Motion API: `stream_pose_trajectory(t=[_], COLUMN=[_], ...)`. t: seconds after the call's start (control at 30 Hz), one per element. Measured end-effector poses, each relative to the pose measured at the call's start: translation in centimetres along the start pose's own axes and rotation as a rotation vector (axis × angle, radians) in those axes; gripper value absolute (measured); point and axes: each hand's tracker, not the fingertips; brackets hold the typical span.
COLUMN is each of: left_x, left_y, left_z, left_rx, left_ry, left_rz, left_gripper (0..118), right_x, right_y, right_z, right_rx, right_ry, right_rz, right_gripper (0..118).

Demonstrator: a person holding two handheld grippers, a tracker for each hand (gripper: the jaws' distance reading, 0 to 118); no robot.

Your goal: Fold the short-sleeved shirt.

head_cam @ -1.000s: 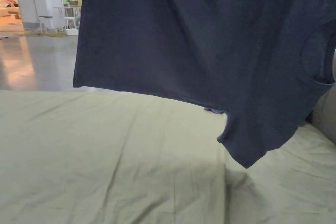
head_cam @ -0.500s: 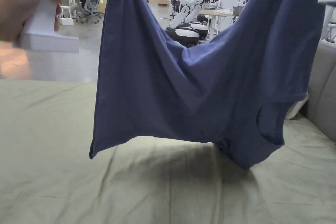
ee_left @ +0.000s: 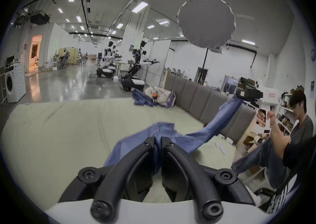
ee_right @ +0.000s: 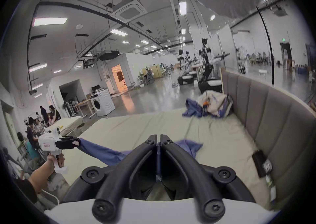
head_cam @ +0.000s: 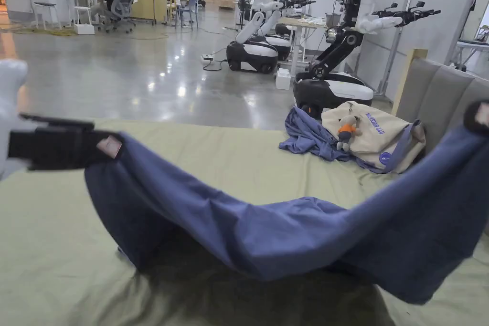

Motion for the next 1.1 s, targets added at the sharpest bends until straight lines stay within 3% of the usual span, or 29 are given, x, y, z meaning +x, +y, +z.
stream_pose_trajectory(t=[0.17, 0.43, 0.53, 0.8, 0.83, 0.9, 0.93, 0.97, 1.03, 1.1], left_x=[0.3, 3.1, 5.4, 7.9, 7.9, 7.7, 7.5, 7.3, 6.8, 6.7], left_y=[-7.5, -13.4, -15.0, -16.9, -16.9, -17.0, -17.3, -17.4, -17.1, -16.2], left_z=[4.8, 10.5, 11.3, 9.7, 9.4, 9.1, 9.5, 9.9, 10.8, 11.9], left_rx=[-0.076, -0.126, -0.154, -0.207, -0.201, -0.217, -0.215, -0.180, -0.140, -0.041], left_ry=[0.007, 0.075, 0.159, 0.175, 0.188, 0.204, 0.239, 0.270, 0.324, 0.359], left_rz=[0.015, 0.042, -0.017, -0.037, -0.029, -0.029, -0.046, -0.028, 0.004, -0.019], left_gripper=[9, 9, 9, 9, 13, 37, 71, 83, 83, 83], right_x=[-0.1, -0.6, -1.3, -1.2, -1.0, -0.9, -1.0, -1.2, -2.3, -3.5], right_y=[-7.2, -15.0, -16.8, -19.4, -19.5, -19.9, -19.9, -19.9, -19.4, -17.7], right_z=[5.2, 12.2, 13.8, 12.5, 12.3, 12.2, 12.4, 12.7, 12.9, 12.7], right_rx=[-0.073, -0.154, -0.170, -0.290, -0.284, -0.296, -0.301, -0.285, -0.242, -0.172], right_ry=[-0.029, -0.096, -0.121, -0.166, -0.171, -0.206, -0.237, -0.255, -0.292, -0.246], right_rz=[-0.019, -0.125, -0.127, -0.100, -0.108, -0.112, -0.077, -0.058, 0.039, 0.084], right_gripper=[3, 3, 3, 4, 13, 55, 76, 80, 80, 81])
